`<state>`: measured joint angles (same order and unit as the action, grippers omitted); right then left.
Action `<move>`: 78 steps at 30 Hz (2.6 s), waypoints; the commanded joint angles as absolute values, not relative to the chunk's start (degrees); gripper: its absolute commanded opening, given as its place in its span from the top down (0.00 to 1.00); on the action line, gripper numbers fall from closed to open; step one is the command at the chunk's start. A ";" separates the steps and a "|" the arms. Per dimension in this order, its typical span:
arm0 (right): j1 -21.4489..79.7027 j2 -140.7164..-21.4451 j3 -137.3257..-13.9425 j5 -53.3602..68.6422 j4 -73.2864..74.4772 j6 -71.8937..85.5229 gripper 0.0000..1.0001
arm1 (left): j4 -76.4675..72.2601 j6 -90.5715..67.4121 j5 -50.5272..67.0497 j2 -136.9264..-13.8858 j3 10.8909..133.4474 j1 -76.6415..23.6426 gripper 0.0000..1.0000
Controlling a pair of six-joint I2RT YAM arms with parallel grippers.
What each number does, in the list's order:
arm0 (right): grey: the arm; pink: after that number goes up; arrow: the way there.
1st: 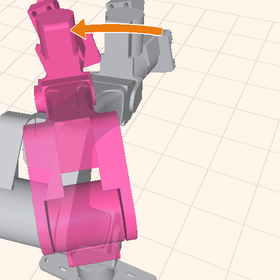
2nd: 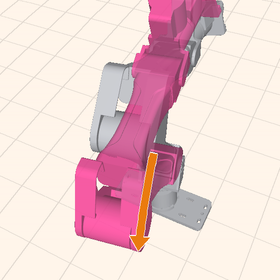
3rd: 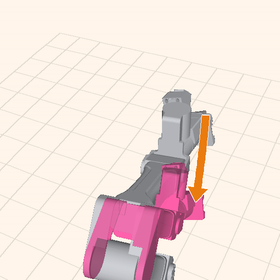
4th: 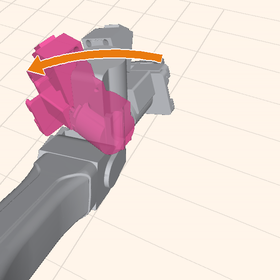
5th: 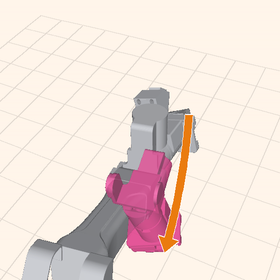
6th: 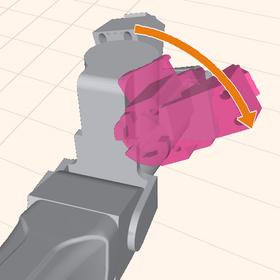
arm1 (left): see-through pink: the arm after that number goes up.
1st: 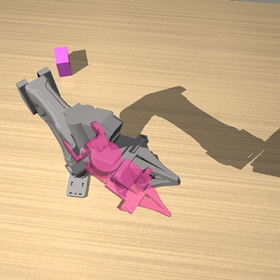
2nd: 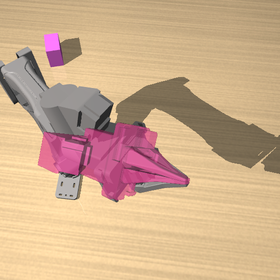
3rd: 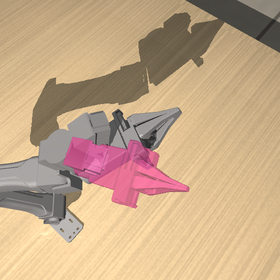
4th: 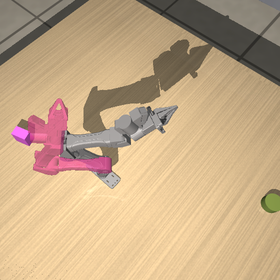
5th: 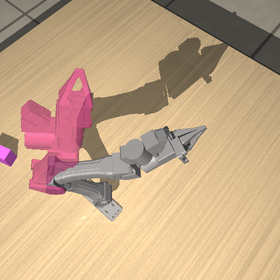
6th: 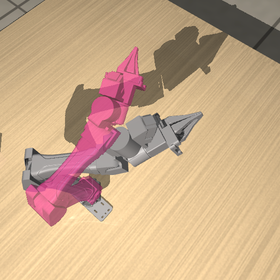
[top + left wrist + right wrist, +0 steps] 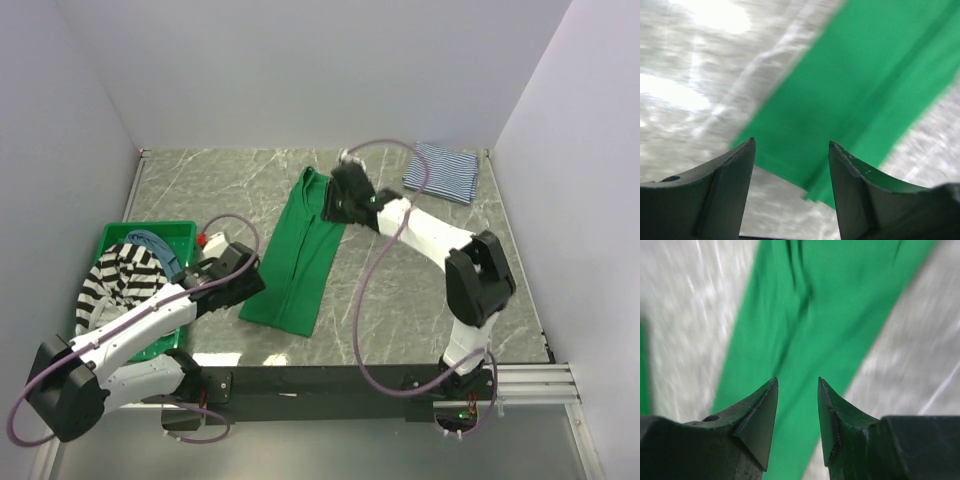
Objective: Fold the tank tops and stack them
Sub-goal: Fold the tank top
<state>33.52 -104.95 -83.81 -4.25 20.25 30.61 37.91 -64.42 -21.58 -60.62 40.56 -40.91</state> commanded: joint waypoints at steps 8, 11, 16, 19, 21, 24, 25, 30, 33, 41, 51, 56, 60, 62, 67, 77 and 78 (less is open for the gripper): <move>47.63 -84.31 -52.93 -3.61 17.32 45.08 0.54 | 32.79 -59.24 -10.37 -60.55 32.17 -29.62 0.34; 50.09 -80.53 -45.89 -0.18 14.07 50.52 0.53 | 31.56 -59.06 -8.97 -61.26 31.82 -29.44 0.34; 55.09 -78.40 -38.59 3.95 7.83 60.37 0.50 | 31.19 -61.07 -7.47 -61.44 29.80 -29.44 0.36; 57.29 -78.66 -36.39 4.30 5.10 65.29 0.47 | 32.95 -62.83 -8.88 -61.00 29.27 -29.44 0.37; 58.09 -78.84 -34.63 4.57 1.96 68.79 0.47 | 33.66 -63.45 -10.19 -61.08 29.44 -29.44 0.38; 59.24 -79.63 -33.31 4.31 0.09 72.49 0.46 | 34.71 -63.98 -11.77 -62.31 30.15 -29.44 0.38; 59.50 -79.80 -33.14 3.87 0.09 73.12 0.46 | 34.98 -64.33 -12.56 -62.92 30.23 -29.44 0.38; 60.55 -81.91 -33.74 2.99 -1.42 74.88 0.46 | 33.67 -64.34 -12.83 -63.81 29.18 -29.44 0.44; 60.91 -84.02 -34.36 3.77 -1.93 75.58 0.48 | 32.79 -64.60 -12.75 -63.81 28.39 -29.44 0.48; 61.17 -87.45 -34.62 4.66 -2.55 76.47 0.52 | 31.12 -64.07 -12.04 -64.60 27.16 -29.44 0.59; 61.08 -89.39 -36.91 2.37 1.40 73.22 0.69 | 28.39 -61.71 -9.50 -64.25 26.54 -29.53 0.78; 60.38 -86.84 -37.62 0.71 7.45 67.43 0.82 | 27.60 -61.78 -6.16 -62.67 26.02 -30.40 0.99; 59.24 -83.42 -36.48 0.88 11.24 63.38 0.92 | 29.61 -66.43 -6.94 -60.56 26.45 -36.97 0.99; 59.24 -80.78 -35.07 1.23 13.43 61.88 0.93 | 30.84 -68.89 -8.61 -60.03 26.89 -40.32 0.99; 59.50 -73.76 -30.07 2.54 16.96 60.73 0.99 | 33.13 -78.65 -10.28 -58.62 26.19 -51.40 0.99; 65.13 -63.64 -31.28 -3.50 26.96 63.02 1.00 | 39.98 -87.80 -14.67 -57.66 30.84 -63.81 0.99; 64.95 -63.20 -32.33 -4.56 27.68 62.58 1.00 | 40.43 -87.19 -16.16 -57.48 32.76 -63.90 0.99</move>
<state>64.86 -65.25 -28.64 0.80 22.90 62.70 36.64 -84.58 -11.73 -58.63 27.44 -63.48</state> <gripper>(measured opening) 0.044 0.022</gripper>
